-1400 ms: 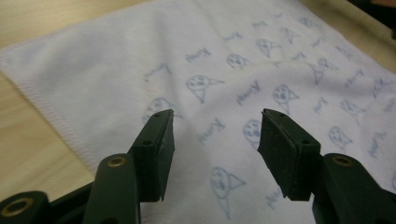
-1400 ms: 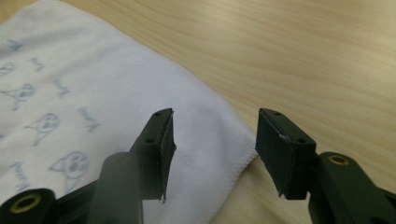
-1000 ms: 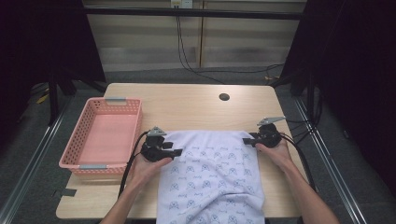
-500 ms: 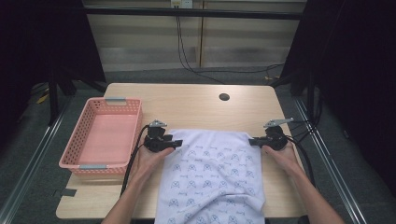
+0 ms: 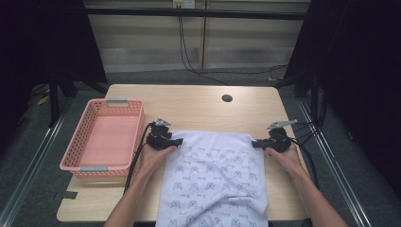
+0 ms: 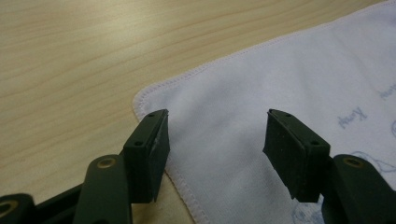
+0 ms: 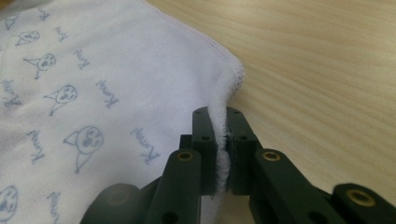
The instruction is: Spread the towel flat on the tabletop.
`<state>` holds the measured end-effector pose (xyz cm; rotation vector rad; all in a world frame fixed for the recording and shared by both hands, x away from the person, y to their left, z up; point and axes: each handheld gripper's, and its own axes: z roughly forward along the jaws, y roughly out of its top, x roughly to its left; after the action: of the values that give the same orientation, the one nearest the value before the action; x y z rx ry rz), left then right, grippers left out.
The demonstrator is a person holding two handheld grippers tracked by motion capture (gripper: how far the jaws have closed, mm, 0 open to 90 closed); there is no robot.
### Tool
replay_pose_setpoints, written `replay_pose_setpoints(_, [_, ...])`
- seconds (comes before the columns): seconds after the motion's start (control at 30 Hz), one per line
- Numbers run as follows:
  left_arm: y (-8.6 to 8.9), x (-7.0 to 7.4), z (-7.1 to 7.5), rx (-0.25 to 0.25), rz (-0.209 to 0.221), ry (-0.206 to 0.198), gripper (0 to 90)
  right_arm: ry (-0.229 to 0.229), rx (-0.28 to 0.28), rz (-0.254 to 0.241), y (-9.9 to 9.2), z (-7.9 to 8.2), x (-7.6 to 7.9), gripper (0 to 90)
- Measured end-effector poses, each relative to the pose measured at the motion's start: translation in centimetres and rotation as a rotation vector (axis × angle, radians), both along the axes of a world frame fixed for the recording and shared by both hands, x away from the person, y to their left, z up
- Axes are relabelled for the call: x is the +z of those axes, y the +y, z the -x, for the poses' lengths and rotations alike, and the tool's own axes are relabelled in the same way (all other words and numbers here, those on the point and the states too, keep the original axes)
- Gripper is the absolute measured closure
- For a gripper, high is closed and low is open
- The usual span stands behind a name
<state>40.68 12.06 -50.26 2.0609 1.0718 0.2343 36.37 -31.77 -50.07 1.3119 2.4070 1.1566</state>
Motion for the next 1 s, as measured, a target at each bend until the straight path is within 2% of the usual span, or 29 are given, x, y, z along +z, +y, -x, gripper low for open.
replay_pose_setpoints(0.03, [0.2,0.1,0.1,0.026,0.010,-0.010,39.2,0.000,-0.003,-0.001,0.0,0.0,0.0,84.8])
replay_pose_setpoints(0.1, [0.5,0.0,0.0,0.037,0.026,-0.002,38.6,0.001,-0.001,0.001,-0.1,0.0,0.0,84.7])
replay_pose_setpoints(0.13, [0.5,-0.2,-0.1,0.041,0.015,0.003,38.6,0.005,-0.005,-0.003,-0.2,0.0,0.0,84.7])
replay_pose_setpoints(0.17, [0.5,-0.3,-0.2,0.039,0.005,0.001,38.4,0.000,-0.002,-0.008,-0.2,-0.1,-0.1,84.7])
replay_pose_setpoints(0.27, [0.2,-0.5,-0.3,0.009,0.035,0.001,41.2,0.007,-0.004,-0.012,-0.2,-0.2,-0.2,84.7])
replay_pose_setpoints(0.3, [0.2,-0.5,-0.3,0.009,0.035,0.001,46.4,0.008,0.001,-0.019,-0.2,-0.2,-0.1,84.7])
replay_pose_setpoints(0.33, [-0.3,-0.7,0.1,-0.052,0.073,0.003,55.2,0.006,0.002,-0.022,-0.2,-0.2,-0.1,84.8])
replay_pose_setpoints(0.37, [-0.6,-0.7,0.2,-0.066,0.074,0.007,58.7,0.010,0.002,-0.030,-0.2,-0.2,0.0,84.9])
replay_pose_setpoints(0.43, [-0.9,-0.8,0.4,-0.102,0.081,0.018,79.5,0.005,0.002,-0.046,-0.3,-0.1,0.1,85.1])
replay_pose_setpoints(0.47, [-1.0,-0.7,0.5,-0.092,0.070,0.018,83.0,0.002,0.005,-0.055,-0.3,-0.1,0.2,85.3])
replay_pose_setpoints(0.53, [-1.0,-0.6,0.6,-0.103,0.084,0.033,84.1,-0.006,0.003,-0.074,-0.5,0.0,0.7,85.4])
replay_pose_setpoints(0.57, [-1.0,-0.4,0.7,-0.104,0.083,0.028,84.2,-0.004,-0.002,-0.084,-0.6,0.1,0.9,85.4])
replay_pose_setpoints(0.63, [-0.6,0.4,0.9,-0.107,0.127,0.020,84.5,-0.026,-0.008,-0.113,-0.9,0.0,1.6,85.5])
replay_pose_setpoints(0.73, [0.0,2.6,1.0,-0.102,0.179,-0.015,84.7,-0.063,-0.027,-0.178,-1.5,-0.3,3.1,85.6])
replay_pose_setpoints(0.77, [0.1,3.5,1.2,-0.096,0.195,-0.035,84.8,-0.078,-0.029,-0.181,-1.7,-0.5,3.6,85.6])
replay_pose_setpoints(0.8, [0.1,3.5,1.2,-0.096,0.195,-0.035,84.8,-0.094,-0.031,-0.189,-1.8,-0.7,4.2,85.6])
replay_pose_setpoints(0.83, [0.4,5.2,1.5,-0.106,0.235,-0.067,84.9,-0.107,-0.036,-0.210,-2.0,-1.0,4.7,85.6])
replay_pose_setpoints(0.9, [0.6,6.7,1.8,-0.120,0.247,-0.099,84.9,-0.125,-0.043,-0.225,-2.3,-1.3,5.5,85.6])
replay_pose_setpoints(0.93, [0.7,7.2,1.8,-0.121,0.237,-0.113,85.0,-0.133,-0.047,-0.232,-2.4,-1.5,5.8,85.6])
replay_pose_setpoints(1.0, [1.2,8.3,1.6,-0.114,0.256,-0.129,85.0,-0.140,-0.061,-0.233,-2.6,-1.9,6.6,85.6])
